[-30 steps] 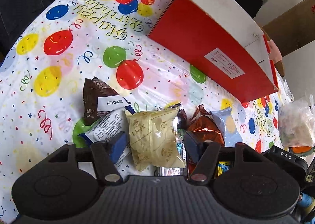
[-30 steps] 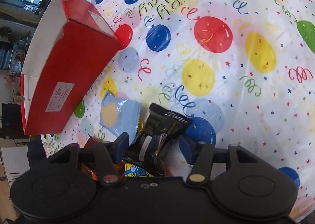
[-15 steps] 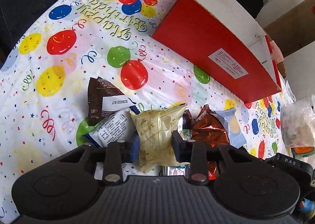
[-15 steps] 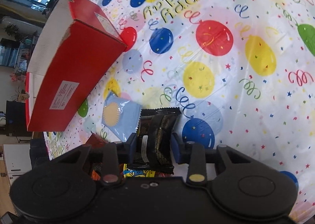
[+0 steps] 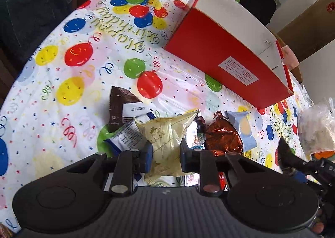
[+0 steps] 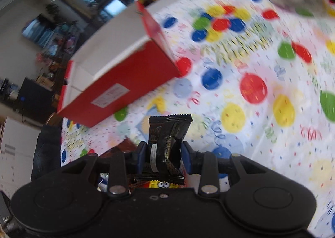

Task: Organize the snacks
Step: 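Carry both snacks into the red box and open both tools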

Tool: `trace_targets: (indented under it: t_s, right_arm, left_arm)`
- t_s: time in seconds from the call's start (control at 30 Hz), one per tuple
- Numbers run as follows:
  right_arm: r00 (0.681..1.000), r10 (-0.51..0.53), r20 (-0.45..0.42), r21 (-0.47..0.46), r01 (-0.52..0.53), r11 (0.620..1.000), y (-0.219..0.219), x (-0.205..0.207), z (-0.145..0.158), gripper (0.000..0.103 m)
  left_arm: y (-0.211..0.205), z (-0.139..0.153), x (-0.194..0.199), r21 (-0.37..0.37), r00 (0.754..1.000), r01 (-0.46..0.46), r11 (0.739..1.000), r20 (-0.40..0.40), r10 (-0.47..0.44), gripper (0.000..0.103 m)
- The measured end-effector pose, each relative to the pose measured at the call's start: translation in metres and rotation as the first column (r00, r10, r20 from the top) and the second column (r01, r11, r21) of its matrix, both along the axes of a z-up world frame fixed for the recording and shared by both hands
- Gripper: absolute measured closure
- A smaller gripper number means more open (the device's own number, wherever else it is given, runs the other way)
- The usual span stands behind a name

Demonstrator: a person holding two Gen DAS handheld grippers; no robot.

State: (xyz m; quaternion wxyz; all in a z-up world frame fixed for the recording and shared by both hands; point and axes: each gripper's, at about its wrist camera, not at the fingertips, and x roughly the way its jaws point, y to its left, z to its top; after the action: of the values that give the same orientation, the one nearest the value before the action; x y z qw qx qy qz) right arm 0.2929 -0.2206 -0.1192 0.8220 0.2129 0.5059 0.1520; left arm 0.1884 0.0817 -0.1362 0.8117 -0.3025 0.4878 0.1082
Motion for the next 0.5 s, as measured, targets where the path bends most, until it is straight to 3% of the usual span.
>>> trace_targets:
  t_s: [0.2, 0.5]
  right_arm:
    - [0.987, 0.109, 0.121, -0.066, -0.101, 0.993, 0.014, -0.002, 0.025, 0.069]
    - [0.953, 0.217, 0.212, -0.134, -0.191, 0.972, 0.031, 0.017, 0.056, 0.069]
  left_arm:
    - [-0.007, 0.031, -0.003, 0.070, 0.998, 0.031, 0.997, 0.057, -0.035, 0.079]
    - [-0.014, 0.078, 0.023, 0.152, 0.986, 0.092, 0.984, 0.125, -0.112, 0.079]
